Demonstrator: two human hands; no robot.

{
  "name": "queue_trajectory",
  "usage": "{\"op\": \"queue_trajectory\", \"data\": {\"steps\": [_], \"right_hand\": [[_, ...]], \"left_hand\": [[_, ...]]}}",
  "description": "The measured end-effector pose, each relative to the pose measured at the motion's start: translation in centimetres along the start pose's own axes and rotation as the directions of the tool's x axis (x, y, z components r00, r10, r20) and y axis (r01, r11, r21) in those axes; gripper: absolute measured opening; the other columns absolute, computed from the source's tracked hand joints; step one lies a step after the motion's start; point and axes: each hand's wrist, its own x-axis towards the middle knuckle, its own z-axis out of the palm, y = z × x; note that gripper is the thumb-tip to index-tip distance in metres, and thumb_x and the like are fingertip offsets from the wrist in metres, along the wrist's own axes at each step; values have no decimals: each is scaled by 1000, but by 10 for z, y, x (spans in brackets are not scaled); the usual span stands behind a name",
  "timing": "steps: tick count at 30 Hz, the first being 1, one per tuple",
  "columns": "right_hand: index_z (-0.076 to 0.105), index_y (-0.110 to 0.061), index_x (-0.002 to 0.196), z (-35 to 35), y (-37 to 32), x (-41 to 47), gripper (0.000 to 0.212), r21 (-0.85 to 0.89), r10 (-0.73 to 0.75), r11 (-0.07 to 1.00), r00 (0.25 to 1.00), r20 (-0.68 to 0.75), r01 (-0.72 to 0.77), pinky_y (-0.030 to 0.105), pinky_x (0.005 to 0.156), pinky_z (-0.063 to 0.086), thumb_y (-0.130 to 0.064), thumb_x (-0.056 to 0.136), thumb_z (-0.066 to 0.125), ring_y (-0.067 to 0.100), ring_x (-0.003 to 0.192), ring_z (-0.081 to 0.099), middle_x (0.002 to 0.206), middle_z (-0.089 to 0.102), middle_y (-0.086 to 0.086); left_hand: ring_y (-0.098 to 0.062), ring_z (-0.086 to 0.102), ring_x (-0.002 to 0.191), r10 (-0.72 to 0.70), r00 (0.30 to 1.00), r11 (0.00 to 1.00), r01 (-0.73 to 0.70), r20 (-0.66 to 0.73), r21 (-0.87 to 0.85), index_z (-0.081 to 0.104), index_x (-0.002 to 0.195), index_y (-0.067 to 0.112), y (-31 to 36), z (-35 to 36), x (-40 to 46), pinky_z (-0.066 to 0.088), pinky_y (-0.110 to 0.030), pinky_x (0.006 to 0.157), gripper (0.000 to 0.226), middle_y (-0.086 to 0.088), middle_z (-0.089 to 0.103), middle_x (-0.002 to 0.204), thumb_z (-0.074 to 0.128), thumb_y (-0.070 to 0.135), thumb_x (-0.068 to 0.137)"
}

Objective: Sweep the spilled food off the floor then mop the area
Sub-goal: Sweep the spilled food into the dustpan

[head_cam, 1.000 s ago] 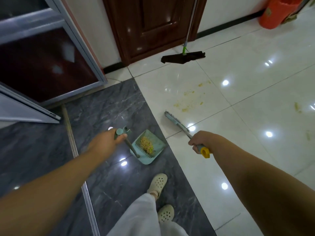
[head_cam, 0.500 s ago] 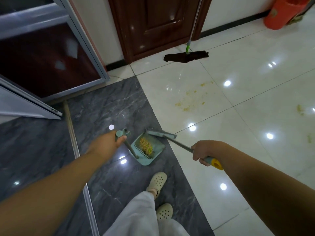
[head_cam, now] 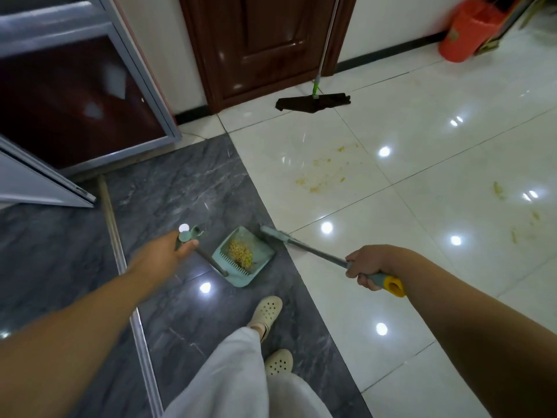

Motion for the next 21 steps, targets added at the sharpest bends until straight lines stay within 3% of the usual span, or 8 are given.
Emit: {"op": "queue_trajectory", "data": {"steps": [6, 10, 14, 17, 21], "right_hand": [[50, -2, 98, 12, 9, 15, 5, 153, 36, 988, 999, -35, -30, 22, 51, 34, -3, 94, 52, 15, 51, 37, 63, 45, 10], [49, -1, 80, 19, 14, 23, 15, 214, 60, 976, 997, -46, -49, 20, 40, 36, -5, 94, 53, 15, 40, 41, 52, 48, 10], [51, 1, 87, 35, 14, 29, 12, 332, 127, 936, 992, -12, -116, 15, 33, 39, -7, 92, 59, 14, 29, 43, 58, 51, 13], [54, -1, 91, 56, 5, 33, 11, 326, 106, 940, 994, 0, -100, 18, 36, 41, -10, 91, 60, 14, 34, 46, 62, 53, 12], [49, -15, 71, 92, -21, 19, 21, 144, -43, 988, 998, -55, 51, 18, 49, 43, -12, 92, 55, 11, 54, 49, 67, 52, 2]], "left_hand": [[-14, 55, 69, -3, 1000, 997, 1, 20, 78, 52, 93, 32, -30, -11, -25, 35, -26, 53, 30, 10, 55, 72, 42, 60, 89], [-20, 58, 76, 14, 999, 993, -18, 40, 120, 54, 97, 27, -40, -18, -27, 39, -29, 58, 32, 2, 61, 79, 43, 56, 91], [-18, 58, 76, 37, 997, 989, -46, 68, 140, 55, 96, 28, -48, -24, -21, 39, -29, 59, 31, 3, 61, 80, 42, 56, 91], [-20, 60, 80, 60, 993, 979, -80, 106, 188, 54, 96, 29, -49, -28, -8, 38, -29, 62, 30, 3, 61, 82, 41, 56, 91], [-23, 56, 84, 75, 986, 953, -115, 147, 281, 54, 107, 21, -50, -37, 12, 36, -30, 66, 39, -7, 65, 102, 39, 54, 93]]}}
